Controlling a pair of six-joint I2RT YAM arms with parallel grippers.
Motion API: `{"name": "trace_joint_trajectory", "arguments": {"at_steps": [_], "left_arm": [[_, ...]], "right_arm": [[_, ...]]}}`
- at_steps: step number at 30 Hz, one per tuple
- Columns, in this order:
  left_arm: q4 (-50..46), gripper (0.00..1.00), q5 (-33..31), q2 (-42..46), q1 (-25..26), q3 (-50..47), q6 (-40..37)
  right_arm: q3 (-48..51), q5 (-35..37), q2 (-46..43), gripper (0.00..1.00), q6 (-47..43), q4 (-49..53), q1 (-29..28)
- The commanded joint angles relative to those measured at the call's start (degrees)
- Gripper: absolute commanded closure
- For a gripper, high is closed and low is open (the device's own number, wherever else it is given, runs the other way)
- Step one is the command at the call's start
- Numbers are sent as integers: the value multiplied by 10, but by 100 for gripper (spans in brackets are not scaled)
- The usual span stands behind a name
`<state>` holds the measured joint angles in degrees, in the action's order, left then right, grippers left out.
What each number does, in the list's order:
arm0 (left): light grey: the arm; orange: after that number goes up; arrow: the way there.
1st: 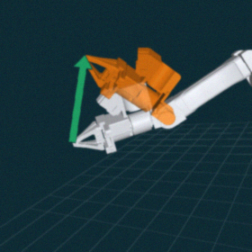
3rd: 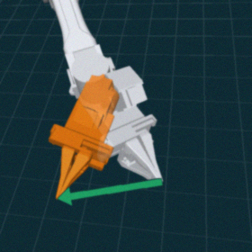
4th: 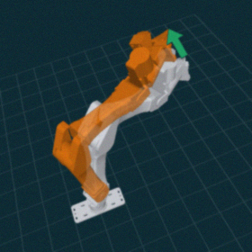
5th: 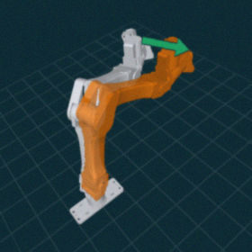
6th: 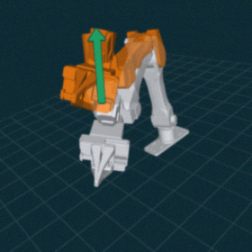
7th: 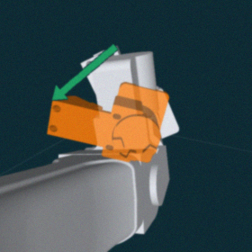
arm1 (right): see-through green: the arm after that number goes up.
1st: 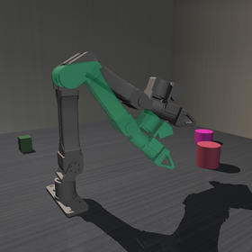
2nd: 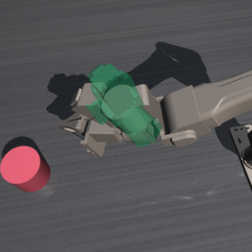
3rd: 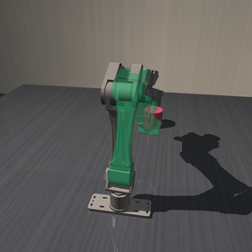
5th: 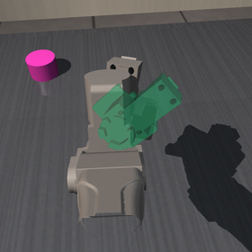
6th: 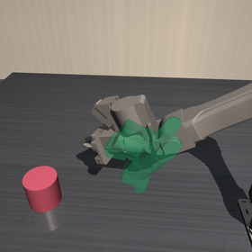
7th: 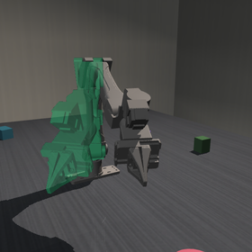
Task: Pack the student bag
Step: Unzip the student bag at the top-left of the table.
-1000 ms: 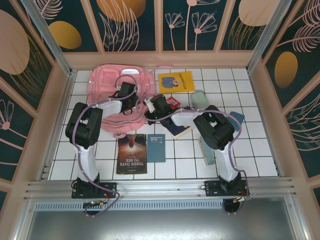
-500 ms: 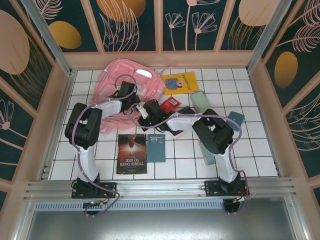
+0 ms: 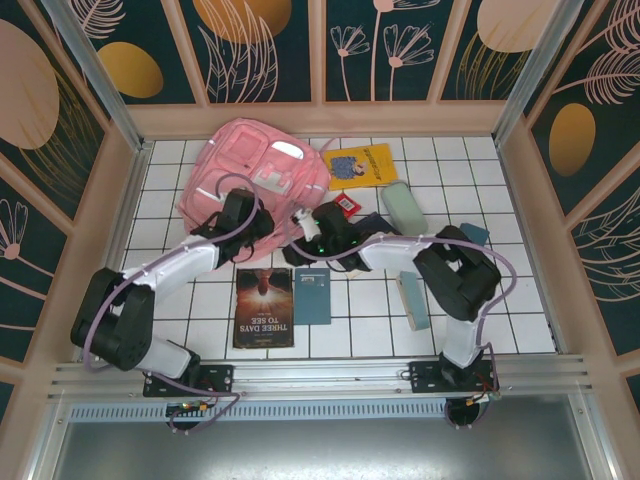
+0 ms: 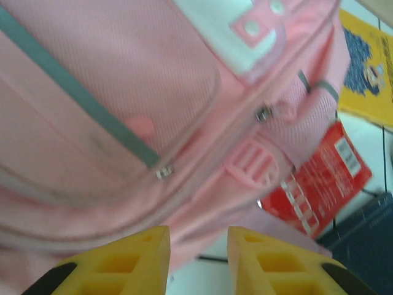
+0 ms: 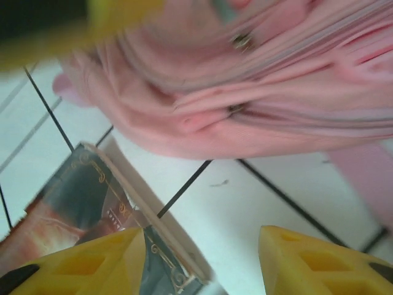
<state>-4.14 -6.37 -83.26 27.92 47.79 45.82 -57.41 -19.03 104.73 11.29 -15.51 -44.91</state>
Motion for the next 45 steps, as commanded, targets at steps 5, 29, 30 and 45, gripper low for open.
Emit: {"name": "trace_joint_trajectory", "arguments": {"at_steps": [5, 29, 30, 45], "left_arm": [[2, 71, -57, 15, 58, -54, -39], [-59, 70, -176, -191, 58, 84, -166], [-59, 70, -177, -194, 58, 96, -170], [-57, 71, -182, -119, 58, 83, -157]], "right_arm": [[46, -32, -51, 48, 95, -99, 39], [55, -32, -44, 48, 109, -107, 39], [56, -32, -43, 48, 108, -107, 39], [-19, -17, 27, 50, 210, -87, 67]]}}
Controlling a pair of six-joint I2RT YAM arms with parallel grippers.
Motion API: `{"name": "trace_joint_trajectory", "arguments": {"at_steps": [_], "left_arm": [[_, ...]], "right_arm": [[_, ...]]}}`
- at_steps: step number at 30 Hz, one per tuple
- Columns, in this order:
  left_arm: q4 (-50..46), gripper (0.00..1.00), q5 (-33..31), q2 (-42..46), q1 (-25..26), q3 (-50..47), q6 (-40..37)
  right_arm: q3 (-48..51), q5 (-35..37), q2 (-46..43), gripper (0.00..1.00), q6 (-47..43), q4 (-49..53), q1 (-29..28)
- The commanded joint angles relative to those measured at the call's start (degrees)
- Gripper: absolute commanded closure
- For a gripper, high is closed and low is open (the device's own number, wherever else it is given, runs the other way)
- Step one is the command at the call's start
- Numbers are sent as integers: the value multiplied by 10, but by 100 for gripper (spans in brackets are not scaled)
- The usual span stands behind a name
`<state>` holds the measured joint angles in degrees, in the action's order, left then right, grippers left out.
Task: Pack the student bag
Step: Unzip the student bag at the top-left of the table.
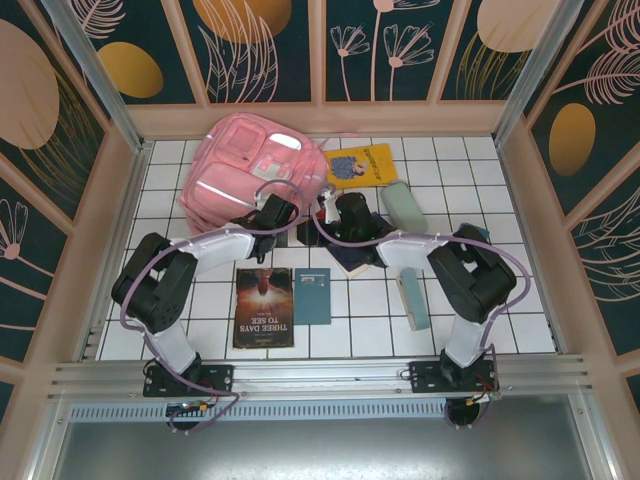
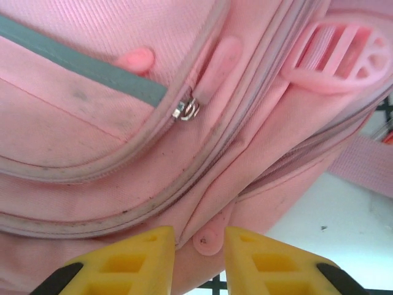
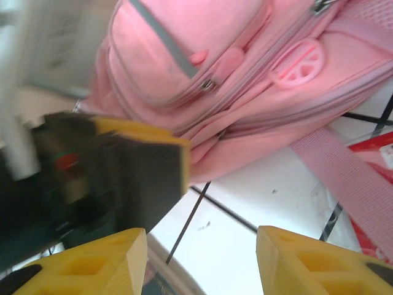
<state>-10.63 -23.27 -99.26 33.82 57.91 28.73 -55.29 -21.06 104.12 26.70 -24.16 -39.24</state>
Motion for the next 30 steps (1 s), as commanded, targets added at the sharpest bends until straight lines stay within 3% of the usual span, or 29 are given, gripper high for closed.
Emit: {"name": "trace_joint_trajectory", "arguments": {"at_steps": [1, 7, 19, 22, 25, 26, 30], "left_arm": [[10, 71, -14, 53, -1, -33, 22], [25, 70, -5, 115, -1, -84, 49], [34, 70, 17, 123, -1, -103, 50], [40, 69, 22, 127, -1, -106, 49], [44, 70, 26, 127, -1, -107, 47], [45, 69, 27, 127, -1, -108, 46], [49, 70, 29, 123, -1, -107, 41]], "right_arm": [[-56, 5, 46, 50, 69, 5, 9], [-142, 46, 123, 51, 142, 49, 10], [-299, 75, 234, 50, 207, 137, 7], [-310, 80, 241, 62, 211, 139, 3], [-319, 71, 241, 95, 213, 138, 2], [-321, 72, 238, 100, 212, 140, 1], [-313, 78, 209, 100, 200, 130, -3]]}}
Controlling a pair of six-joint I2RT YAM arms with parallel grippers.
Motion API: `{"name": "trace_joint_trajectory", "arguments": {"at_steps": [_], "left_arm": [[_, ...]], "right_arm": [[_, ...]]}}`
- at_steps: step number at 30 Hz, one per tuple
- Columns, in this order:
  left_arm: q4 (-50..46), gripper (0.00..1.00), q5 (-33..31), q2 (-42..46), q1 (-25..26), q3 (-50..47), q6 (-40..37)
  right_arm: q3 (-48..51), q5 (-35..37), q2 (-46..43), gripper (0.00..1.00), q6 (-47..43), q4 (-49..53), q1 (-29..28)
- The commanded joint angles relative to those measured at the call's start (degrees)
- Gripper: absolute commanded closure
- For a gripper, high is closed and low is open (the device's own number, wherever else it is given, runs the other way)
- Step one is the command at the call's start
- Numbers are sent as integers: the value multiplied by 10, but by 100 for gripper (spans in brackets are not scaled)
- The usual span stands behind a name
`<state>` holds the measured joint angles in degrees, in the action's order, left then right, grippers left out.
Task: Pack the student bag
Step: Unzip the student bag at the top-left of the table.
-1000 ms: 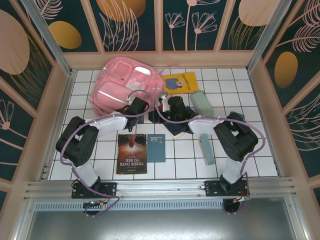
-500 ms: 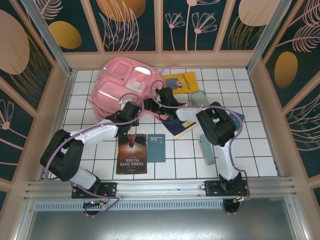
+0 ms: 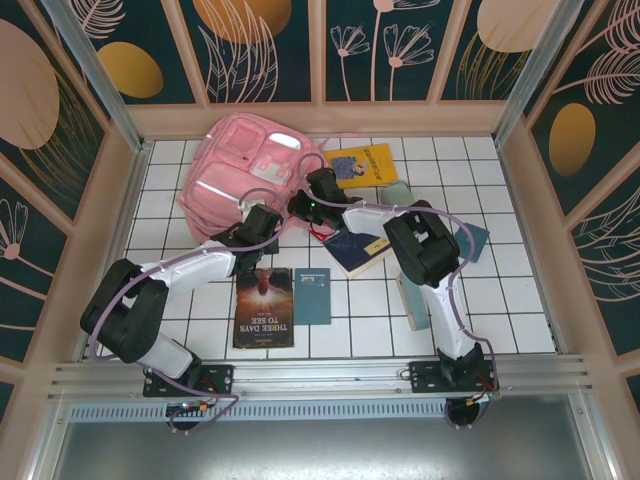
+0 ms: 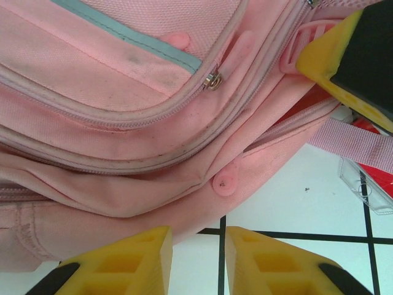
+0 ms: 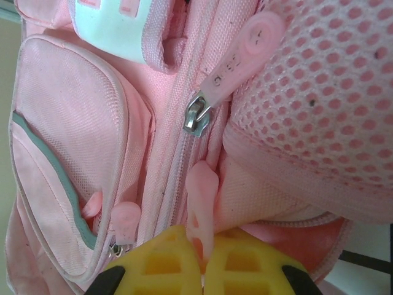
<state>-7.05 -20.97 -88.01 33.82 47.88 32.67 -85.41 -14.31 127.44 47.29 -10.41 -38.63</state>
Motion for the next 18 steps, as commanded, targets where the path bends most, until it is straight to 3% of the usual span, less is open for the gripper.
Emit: {"name": "trace_joint_trajectory", "arguments": {"at_steps": [1, 12, 18], "left_arm": [[14, 70, 8, 9, -1, -6, 1], [29, 76, 30, -53, -1, 37, -10], [13, 75, -9, -90, -2, 75, -5]], "right_arm": [[-7, 8, -34, 100, -6, -15, -9], [27, -21, -89, 100, 16, -72, -7], [35, -30, -100, 100, 13, -74, -8]]}}
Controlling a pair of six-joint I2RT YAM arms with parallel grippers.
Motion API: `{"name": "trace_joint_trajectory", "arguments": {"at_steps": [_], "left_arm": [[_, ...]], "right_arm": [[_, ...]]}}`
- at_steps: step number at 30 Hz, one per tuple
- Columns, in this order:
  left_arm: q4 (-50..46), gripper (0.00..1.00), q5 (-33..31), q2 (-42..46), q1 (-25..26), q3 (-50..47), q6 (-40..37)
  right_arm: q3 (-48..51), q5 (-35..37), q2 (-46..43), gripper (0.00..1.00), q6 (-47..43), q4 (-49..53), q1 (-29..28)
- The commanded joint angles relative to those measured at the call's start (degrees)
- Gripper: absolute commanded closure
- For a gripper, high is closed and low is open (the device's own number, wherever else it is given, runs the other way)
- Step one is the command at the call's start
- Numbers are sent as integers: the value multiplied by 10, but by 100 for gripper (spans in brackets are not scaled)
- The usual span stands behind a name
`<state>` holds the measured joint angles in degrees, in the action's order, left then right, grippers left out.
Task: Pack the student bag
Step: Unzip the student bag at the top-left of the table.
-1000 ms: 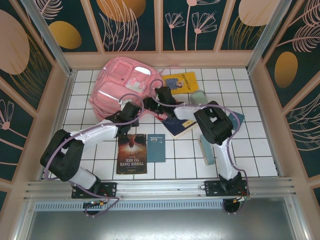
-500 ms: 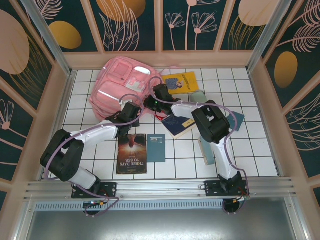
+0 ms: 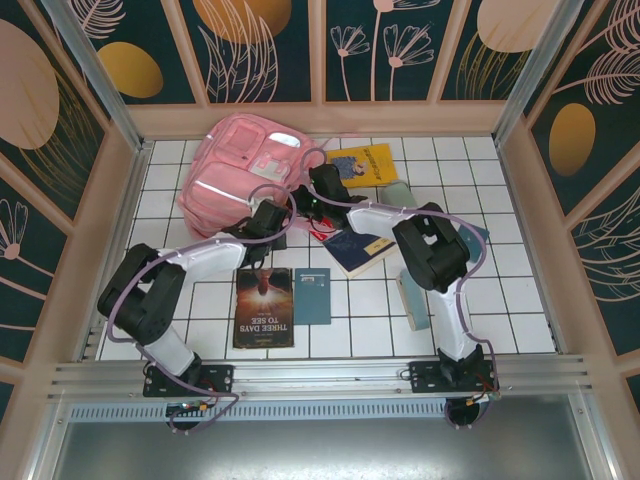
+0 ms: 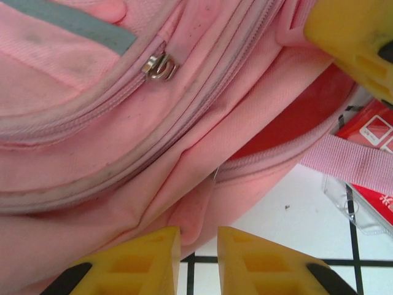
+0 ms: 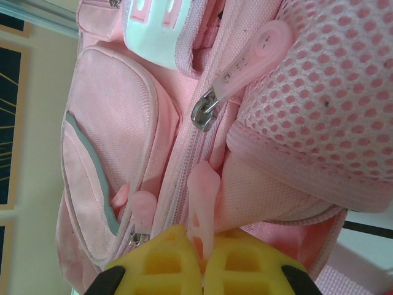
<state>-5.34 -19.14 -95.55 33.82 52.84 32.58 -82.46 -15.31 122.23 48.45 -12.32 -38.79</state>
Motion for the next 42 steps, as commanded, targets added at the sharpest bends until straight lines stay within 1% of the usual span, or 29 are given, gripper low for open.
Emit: {"name": "trace_joint_trajectory", "arguments": {"at_steps": [1, 4, 10, 16, 21, 26, 32, 42], "left_arm": [[-7, 75, -32, -16, -2, 26, -3], [-26, 75, -43, -24, -6, 59, 4], [-52, 74, -48, -47, -15, 67, 16], [-42, 73, -5, -49, -35, 56, 19], [-10, 75, 70, -52, -63, 41, 21], [0, 75, 106, -43, -71, 21, 22], [3, 73, 107, -30, -81, -8, 22], [-8, 78, 103, -30, -83, -21, 22]], "right_arm": [[8, -20, -50, 100, 1, -55, -7], [12, -20, -58, 100, -3, -57, -7], [14, -20, -64, 100, -8, -59, -7], [14, -26, -65, 100, -10, -64, -8], [15, -26, -66, 100, -12, -63, -9], [16, -24, -70, 100, -17, -60, -7], [14, -30, -77, 100, -19, -65, -3], [8, -27, -81, 100, -24, -61, -3]]}}
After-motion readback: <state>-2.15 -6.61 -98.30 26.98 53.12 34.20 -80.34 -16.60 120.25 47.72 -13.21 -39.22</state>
